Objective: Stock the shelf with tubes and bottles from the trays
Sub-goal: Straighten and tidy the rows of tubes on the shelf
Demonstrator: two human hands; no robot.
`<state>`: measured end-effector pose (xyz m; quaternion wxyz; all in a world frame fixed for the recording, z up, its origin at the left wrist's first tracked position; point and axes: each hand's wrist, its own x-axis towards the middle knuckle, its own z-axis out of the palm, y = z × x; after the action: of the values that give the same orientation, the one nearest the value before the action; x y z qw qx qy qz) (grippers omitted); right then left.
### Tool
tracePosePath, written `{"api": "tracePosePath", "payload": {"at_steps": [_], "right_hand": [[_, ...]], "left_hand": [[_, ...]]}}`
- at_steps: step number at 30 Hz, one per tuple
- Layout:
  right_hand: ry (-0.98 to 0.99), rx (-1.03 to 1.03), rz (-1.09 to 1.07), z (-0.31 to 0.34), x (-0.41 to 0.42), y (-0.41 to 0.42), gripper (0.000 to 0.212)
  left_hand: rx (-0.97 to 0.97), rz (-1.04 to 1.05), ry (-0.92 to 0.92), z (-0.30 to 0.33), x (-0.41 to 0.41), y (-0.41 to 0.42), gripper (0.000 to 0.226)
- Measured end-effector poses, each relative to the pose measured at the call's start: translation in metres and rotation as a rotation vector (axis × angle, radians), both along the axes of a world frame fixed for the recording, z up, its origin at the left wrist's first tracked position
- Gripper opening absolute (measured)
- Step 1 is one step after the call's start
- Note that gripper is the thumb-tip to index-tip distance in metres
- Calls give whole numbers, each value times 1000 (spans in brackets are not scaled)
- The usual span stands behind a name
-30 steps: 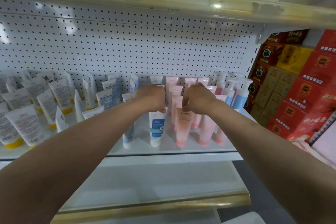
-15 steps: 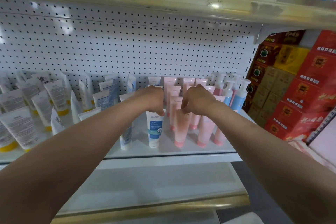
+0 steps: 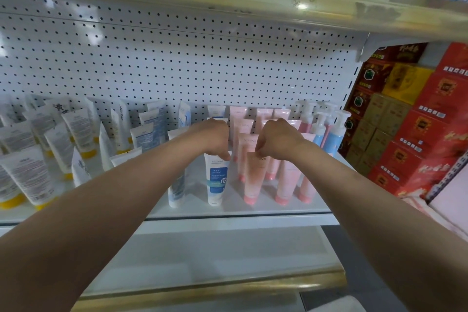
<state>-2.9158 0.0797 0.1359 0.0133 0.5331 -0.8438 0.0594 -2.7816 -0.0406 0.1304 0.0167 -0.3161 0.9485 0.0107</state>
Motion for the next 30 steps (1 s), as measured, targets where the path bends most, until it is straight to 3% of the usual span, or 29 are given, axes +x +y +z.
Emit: {"api": "tracePosePath", "payload": {"at_steps": [9,14,17,23,30], "right_hand": [[9,21,-2,1,4,-2,10],[-37,22,7,6,8,-5,28],[-31,-9,15,14,12,-11,36],[-370,-221,-2,38,10,-29,42],[-506,-265,9,45,8,-66,52]], "left_hand": [[9,-13,-18,2,3,2,44],[139,16,123,9,5,5,27],[246,35,271,14,5,0,28],[630,243,635,35,12,-26,27],[595,342,647,55,49,-88,46]]}}
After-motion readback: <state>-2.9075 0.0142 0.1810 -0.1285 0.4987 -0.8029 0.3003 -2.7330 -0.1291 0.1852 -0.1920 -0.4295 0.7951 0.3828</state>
